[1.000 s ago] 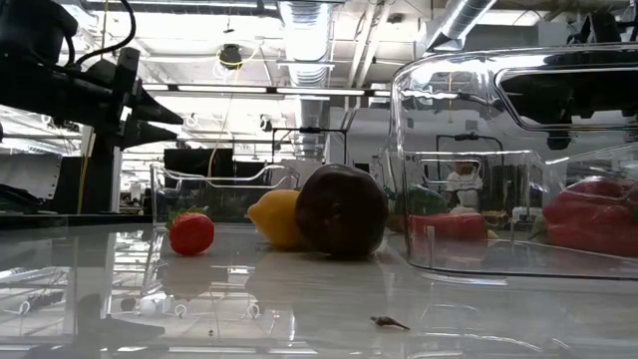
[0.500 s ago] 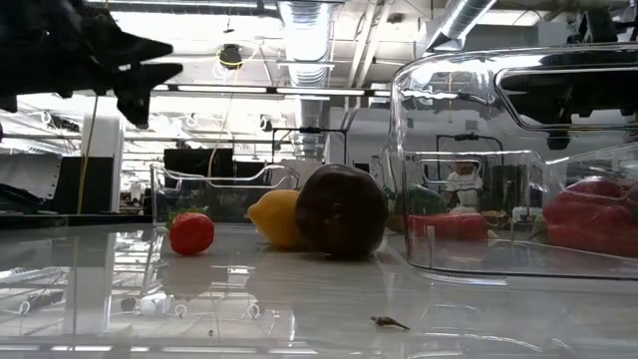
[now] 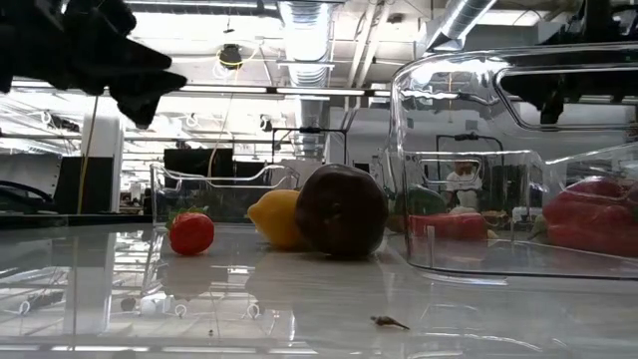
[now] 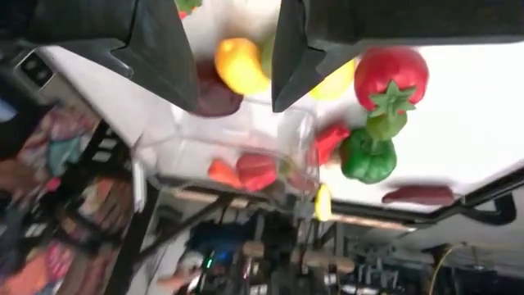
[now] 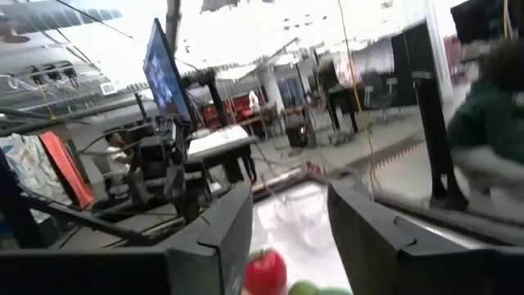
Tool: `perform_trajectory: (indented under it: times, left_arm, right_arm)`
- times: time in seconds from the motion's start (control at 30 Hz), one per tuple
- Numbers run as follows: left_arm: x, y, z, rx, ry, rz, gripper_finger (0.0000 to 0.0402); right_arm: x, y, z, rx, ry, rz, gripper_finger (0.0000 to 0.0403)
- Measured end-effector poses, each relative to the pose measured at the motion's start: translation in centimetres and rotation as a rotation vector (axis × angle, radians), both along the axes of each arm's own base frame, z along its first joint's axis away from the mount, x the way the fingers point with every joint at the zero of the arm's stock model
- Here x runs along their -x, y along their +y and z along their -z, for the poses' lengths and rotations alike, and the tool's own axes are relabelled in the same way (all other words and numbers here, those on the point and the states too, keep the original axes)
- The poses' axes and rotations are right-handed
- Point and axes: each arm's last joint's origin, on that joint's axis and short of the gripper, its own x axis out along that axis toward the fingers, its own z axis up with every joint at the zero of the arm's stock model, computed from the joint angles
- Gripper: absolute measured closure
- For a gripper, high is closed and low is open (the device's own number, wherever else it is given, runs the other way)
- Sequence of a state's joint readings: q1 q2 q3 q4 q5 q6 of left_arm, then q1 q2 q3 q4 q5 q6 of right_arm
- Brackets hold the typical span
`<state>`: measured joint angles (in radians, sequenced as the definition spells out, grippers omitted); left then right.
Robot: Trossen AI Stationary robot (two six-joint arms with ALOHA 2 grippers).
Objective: Sort produce into baskets
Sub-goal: Put the bottom orange tomato into the top transparent bin
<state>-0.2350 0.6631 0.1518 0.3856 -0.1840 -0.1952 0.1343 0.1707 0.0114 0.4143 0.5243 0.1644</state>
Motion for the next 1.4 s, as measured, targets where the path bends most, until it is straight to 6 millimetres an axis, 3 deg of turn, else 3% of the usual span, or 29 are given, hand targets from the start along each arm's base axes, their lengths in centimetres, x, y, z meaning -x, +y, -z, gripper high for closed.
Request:
perform_trajectory:
  times: [0.27, 0.43, 0.7, 0.87, 0.97, 1.17, 1.4]
  left_arm:
    - [-3.2, -2.3, -0.2, -0.069, 0.136, 0.084, 0.0189]
    - [-5.4, -3.3, 0.4, -0.012, 0.249, 0.173, 0.0156]
    - [-9.0, -5.3, 1.7, -0.013, 0.384, 0.214, 0.0149]
    - [-11.3, -5.9, 2.6, -0.028, 0.415, 0.028, 0.0148]
    - [-12.3, -6.2, 3.2, -0.011, 0.449, 0.003, 0.0148]
    - [-13.5, -7.0, 3.8, -0.019, 0.586, 0.005, 0.0148]
    - [-12.8, -9.2, 3.5, -0.160, 0.650, 0.124, 0.0148]
  right_arm:
    - [-0.3, -0.7, -1.0, 0.032, -0.026, 0.075, 0.0160]
    - [-0.4, -0.7, -2.5, 0.054, -0.059, -0.037, 0.0159]
    - [-2.2, -0.7, -1.4, -0.014, 0.052, -0.075, 0.0159]
    - [-3.4, -0.3, -0.8, -0.030, 0.085, -0.104, 0.0159]
    - [-3.9, 0.1, -0.4, -0.029, 0.113, -0.130, 0.0159]
    - [-4.6, 0.7, -0.1, -0.019, 0.122, -0.146, 0.0159]
    - [-5.0, 0.7, 0.4, -0.008, 0.165, -0.136, 0.0159]
